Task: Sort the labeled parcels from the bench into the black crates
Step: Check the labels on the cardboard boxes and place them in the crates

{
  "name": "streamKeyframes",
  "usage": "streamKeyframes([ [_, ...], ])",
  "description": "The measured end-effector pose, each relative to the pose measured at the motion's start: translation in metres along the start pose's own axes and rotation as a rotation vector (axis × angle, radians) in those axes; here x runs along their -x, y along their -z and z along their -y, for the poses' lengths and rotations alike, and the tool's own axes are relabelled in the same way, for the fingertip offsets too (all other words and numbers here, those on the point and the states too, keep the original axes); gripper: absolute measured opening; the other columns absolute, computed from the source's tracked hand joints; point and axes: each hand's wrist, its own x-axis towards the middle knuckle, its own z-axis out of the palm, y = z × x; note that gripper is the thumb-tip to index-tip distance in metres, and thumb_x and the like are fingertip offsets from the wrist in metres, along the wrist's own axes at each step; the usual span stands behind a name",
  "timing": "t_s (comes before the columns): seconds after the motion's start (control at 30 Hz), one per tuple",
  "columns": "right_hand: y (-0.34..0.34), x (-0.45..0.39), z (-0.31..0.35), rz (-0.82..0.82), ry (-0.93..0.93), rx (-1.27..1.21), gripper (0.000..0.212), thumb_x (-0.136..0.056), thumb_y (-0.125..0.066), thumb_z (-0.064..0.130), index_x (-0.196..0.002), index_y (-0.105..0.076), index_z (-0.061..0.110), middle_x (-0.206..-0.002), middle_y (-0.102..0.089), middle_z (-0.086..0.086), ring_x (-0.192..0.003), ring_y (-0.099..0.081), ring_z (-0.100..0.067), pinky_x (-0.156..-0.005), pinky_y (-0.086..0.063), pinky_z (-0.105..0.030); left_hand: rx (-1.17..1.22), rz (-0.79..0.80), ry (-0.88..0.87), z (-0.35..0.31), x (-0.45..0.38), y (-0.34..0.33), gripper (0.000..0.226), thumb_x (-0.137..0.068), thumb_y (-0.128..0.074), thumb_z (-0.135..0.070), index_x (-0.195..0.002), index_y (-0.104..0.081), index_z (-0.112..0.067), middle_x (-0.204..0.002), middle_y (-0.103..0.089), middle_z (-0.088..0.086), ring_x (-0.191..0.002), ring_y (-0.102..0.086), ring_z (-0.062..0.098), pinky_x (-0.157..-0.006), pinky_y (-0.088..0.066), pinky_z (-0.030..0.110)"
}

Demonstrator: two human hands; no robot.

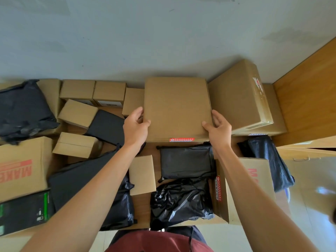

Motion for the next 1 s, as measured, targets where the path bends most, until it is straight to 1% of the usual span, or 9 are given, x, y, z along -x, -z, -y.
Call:
streamKeyframes([
  [0.13, 0.004, 0.016, 0.012, -0.025, 0.054, -0.062, 0.064, -0.094, -0.073, 0.001, -0.152, -0.05, 0.011, -0.146, -0.061, 0.001, -0.126, -0.062, -0.005, -0.105, -0.051, -0.02, 0.034, 0.008, -0.055, -0.011, 0.007, 0.014, 0.06, -0.095, -0.069, 0.001, -0.151, -0.052, -0.013, -0.149, -0.058, 0.001, -0.136, -0.055, 0.011, -0.115, -0.045, 0.035],
  [0.23, 0.004, 0.027, 0.025, -0.031, 0.123, -0.048, 0.066, -0.093, -0.074, 0.003, -0.153, -0.047, 0.012, -0.142, -0.058, 0.01, -0.129, -0.058, -0.004, -0.102, -0.049, -0.013, 0.04, 0.019, -0.103, -0.02, 0.013, 0.025, 0.058, -0.096, -0.068, -0.001, -0.15, -0.053, -0.014, -0.147, -0.06, -0.001, -0.133, -0.055, 0.008, -0.114, -0.046, 0.033],
  [0.3, 0.003, 0.035, 0.032, -0.027, 0.109, -0.097, 0.069, -0.094, -0.075, 0.006, -0.155, -0.044, 0.011, -0.14, -0.057, 0.012, -0.129, -0.057, -0.007, -0.104, -0.05, -0.019, 0.048, 0.02, -0.129, -0.025, 0.016, 0.031, 0.056, -0.097, -0.067, 0.0, -0.149, -0.054, -0.014, -0.146, -0.06, -0.001, -0.13, -0.055, 0.005, -0.111, -0.046, 0.029],
  [0.4, 0.0, 0.04, 0.038, 0.034, 0.032, -0.156, 0.049, -0.094, -0.074, 0.011, -0.141, -0.061, 0.014, -0.13, -0.072, 0.004, -0.117, -0.07, -0.017, -0.102, -0.057, -0.035, 0.043, 0.033, -0.166, -0.031, 0.02, 0.041, 0.054, -0.098, -0.066, -0.001, -0.149, -0.054, -0.015, -0.147, -0.059, -0.001, -0.13, -0.053, 0.004, -0.105, -0.045, 0.02],
  [0.47, -0.001, 0.046, 0.042, 0.086, 0.036, -0.146, 0.04, -0.095, -0.074, 0.013, -0.134, -0.067, 0.016, -0.117, -0.077, 0.002, -0.109, -0.073, -0.019, -0.092, -0.061, -0.031, 0.032, 0.04, -0.186, -0.032, 0.022, 0.049, 0.054, -0.098, -0.066, -0.004, -0.149, -0.053, -0.015, -0.148, -0.058, -0.003, -0.133, -0.052, 0.005, -0.103, -0.044, 0.017],
  [0.63, -0.005, 0.063, 0.056, 0.138, 0.046, -0.271, 0.065, -0.096, -0.073, 0.028, -0.154, -0.048, 0.018, -0.135, -0.07, 0.002, -0.122, -0.067, -0.014, -0.112, -0.05, -0.043, 0.087, 0.023, -0.172, -0.034, 0.024, 0.07, 0.051, -0.099, -0.067, -0.011, -0.148, -0.054, -0.019, -0.14, -0.061, -0.01, -0.124, -0.057, 0.002, -0.097, -0.047, 0.014],
  [0.83, -0.008, 0.081, 0.069, 0.261, 0.168, -0.234, 0.078, -0.092, -0.075, 0.038, -0.158, -0.039, 0.015, -0.146, -0.062, -0.004, -0.135, -0.059, -0.021, -0.114, -0.047, -0.043, 0.174, -0.029, -0.106, -0.036, 0.023, 0.087, 0.032, -0.106, -0.055, -0.035, -0.132, -0.067, -0.022, -0.125, -0.069, -0.008, -0.12, -0.061, 0.009, -0.112, -0.048, 0.045],
  [0.9, -0.008, 0.086, 0.074, 0.297, 0.218, -0.127, 0.093, -0.084, -0.083, 0.045, -0.16, -0.036, 0.02, -0.147, -0.061, 0.0, -0.135, -0.059, -0.018, -0.114, -0.047, -0.045, 0.186, -0.036, -0.081, -0.038, 0.026, 0.09, 0.042, -0.102, -0.052, -0.05, -0.133, -0.066, -0.026, -0.128, -0.068, -0.006, -0.126, -0.059, 0.016, -0.114, -0.045, 0.053],
  [1.0, -0.008, 0.088, 0.073, 0.261, 0.299, -0.003, 0.082, -0.089, -0.083, 0.037, -0.157, -0.041, 0.021, -0.142, -0.065, 0.003, -0.13, -0.063, -0.016, -0.109, -0.052, -0.047, 0.201, -0.022, -0.053, -0.038, 0.026, 0.092, 0.068, -0.083, -0.051, -0.071, -0.137, -0.063, -0.031, -0.136, -0.065, -0.006, -0.132, -0.056, 0.017, -0.116, -0.042, 0.054],
])
